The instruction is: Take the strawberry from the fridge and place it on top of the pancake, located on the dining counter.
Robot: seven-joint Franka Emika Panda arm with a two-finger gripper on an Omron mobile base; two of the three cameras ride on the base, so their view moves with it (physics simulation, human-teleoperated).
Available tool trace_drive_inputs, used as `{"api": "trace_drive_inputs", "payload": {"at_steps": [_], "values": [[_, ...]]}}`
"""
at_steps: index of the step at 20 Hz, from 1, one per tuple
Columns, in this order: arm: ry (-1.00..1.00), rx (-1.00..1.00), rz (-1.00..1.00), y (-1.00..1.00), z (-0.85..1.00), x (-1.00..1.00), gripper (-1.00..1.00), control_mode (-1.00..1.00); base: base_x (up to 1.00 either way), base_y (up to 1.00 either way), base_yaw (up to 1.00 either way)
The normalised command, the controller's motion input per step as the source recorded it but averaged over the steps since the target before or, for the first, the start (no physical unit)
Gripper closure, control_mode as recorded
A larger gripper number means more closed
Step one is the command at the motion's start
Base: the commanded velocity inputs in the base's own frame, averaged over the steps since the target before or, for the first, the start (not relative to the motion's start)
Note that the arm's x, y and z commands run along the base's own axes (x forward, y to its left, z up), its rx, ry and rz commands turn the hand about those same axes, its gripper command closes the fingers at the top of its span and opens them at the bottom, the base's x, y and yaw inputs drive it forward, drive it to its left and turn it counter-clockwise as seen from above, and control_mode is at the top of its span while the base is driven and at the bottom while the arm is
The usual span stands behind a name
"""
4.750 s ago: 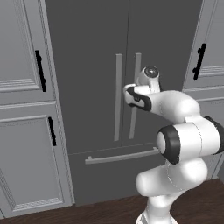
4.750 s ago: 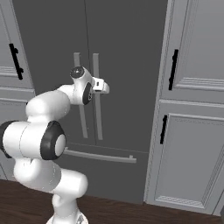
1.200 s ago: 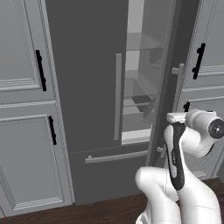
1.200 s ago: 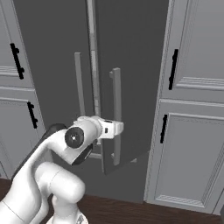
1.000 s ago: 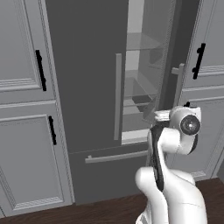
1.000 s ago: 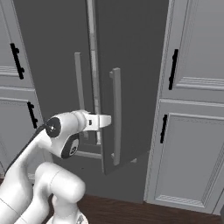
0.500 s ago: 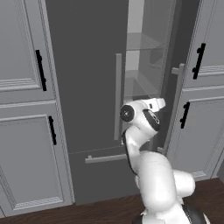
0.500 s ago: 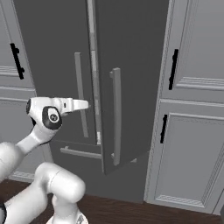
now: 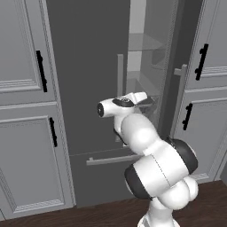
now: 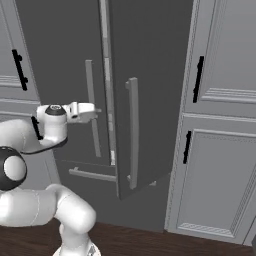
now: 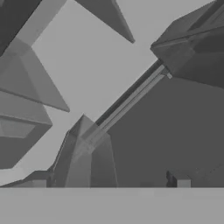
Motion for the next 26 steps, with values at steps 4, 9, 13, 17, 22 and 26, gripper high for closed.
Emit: {"api": "trace_drive_inputs", "payload": {"at_steps": [4, 9, 13, 17, 22, 26], "values": [[0.03, -0.09, -0.02, -0.49, 0.0, 0.31, -1.0, -1.0, 0.0, 0.0, 0.0], [0.05, -0.05, 0.0, -0.54, 0.01, 0.21, -1.0, -1.0, 0.0, 0.0, 0.0], [0.06, -0.03, 0.0, -0.53, 0.06, 0.13, -1.0, -1.0, 0.0, 0.0, 0.0], [0.0, -0.02, 0.0, -0.6, 0.22, -0.02, -1.0, -1.0, 0.0, 0.0, 0.0], [0.0, -0.02, 0.0, -0.65, 0.28, -0.16, -1.0, -1.0, 0.0, 0.0, 0.0], [-0.02, -0.02, 0.0, -0.56, 0.29, -0.39, -1.0, -1.0, 0.0, 0.0, 0.0]]}}
